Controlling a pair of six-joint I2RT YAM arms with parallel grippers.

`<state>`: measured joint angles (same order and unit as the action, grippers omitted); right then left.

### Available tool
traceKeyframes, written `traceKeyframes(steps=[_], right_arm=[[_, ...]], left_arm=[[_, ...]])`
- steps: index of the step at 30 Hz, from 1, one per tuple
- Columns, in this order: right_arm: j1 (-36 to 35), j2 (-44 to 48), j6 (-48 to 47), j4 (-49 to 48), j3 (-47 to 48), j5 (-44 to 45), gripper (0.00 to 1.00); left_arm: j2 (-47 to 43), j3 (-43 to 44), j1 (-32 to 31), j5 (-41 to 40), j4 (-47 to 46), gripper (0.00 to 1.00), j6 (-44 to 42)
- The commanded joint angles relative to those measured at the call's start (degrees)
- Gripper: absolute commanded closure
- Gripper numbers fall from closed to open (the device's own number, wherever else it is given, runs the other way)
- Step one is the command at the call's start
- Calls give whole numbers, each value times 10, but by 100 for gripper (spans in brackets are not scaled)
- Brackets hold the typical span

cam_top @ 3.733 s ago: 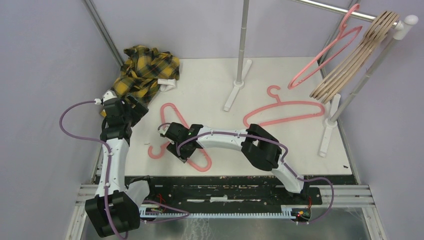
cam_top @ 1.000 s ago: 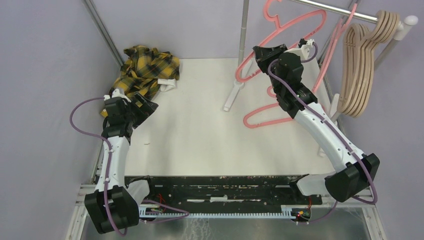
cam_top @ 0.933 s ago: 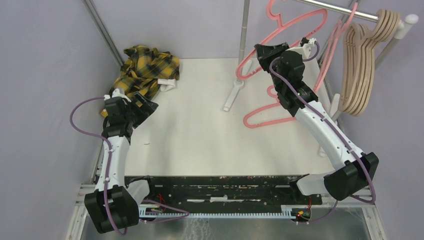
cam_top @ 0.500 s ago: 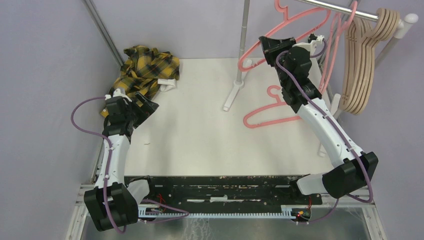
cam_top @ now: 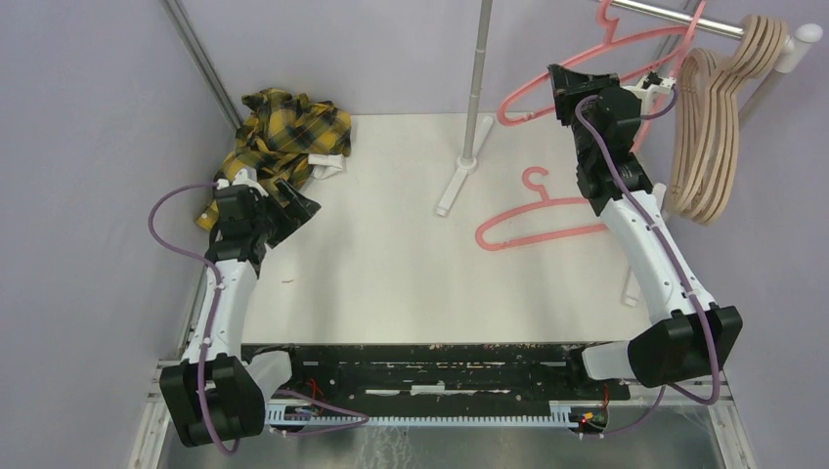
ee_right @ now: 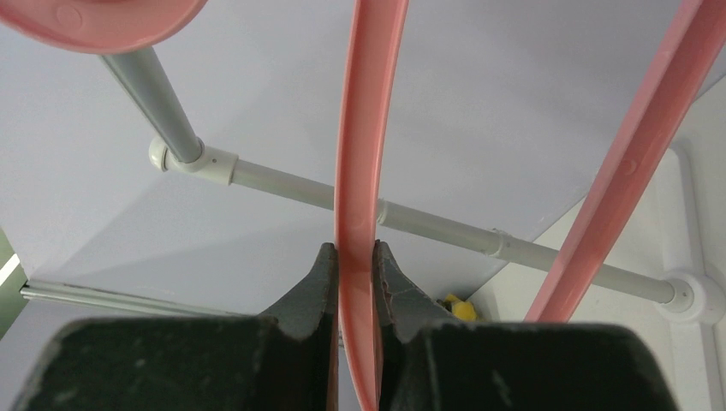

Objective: Organize the hangers

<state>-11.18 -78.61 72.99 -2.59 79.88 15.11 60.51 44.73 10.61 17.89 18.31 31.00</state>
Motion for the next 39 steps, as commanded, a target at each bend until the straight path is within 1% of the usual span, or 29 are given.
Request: traceKeyframes(steps=[1, 5, 7, 10, 12, 14, 17, 22, 25, 29, 34, 39], right_arm=[[19, 40, 21, 1, -19, 0, 96], [20, 56, 11, 22, -23, -18, 88], [21, 64, 7, 39, -20, -29, 80], [20, 87, -4, 83, -16, -35, 61], [20, 106, -12, 106, -16, -32, 50], [20, 126, -19, 119, -23, -25, 44], [20, 148, -31, 126, -26, -33, 37], [20, 169, -50, 132, -20, -93, 34], [17, 190, -64, 143, -24, -107, 32], [15, 217, -87, 165, -32, -125, 31], [9, 228, -138, 204, -22, -154, 31], [6, 261, -181, 250, -57, -131, 31]], left_arm=[[11, 33, -41, 6, -14, 2, -32], [31, 48, -96, -6, -8, 2, -43], [41, 54, -118, -5, -6, 2, -51], [58, 67, -156, -1, -6, 2, -61], [70, 82, -189, -14, -1, 2, -65], [84, 97, -218, -36, 7, 2, -69], [101, 107, -244, -46, 5, 2, -64], [124, 120, -285, -52, -28, 1, -71], [148, 137, -322, -58, -48, 1, -86], [212, 192, -379, -61, -57, 1, -113], [307, 279, -436, -72, -35, 1, -145], [392, 353, -482, -75, -30, 1, -174]])
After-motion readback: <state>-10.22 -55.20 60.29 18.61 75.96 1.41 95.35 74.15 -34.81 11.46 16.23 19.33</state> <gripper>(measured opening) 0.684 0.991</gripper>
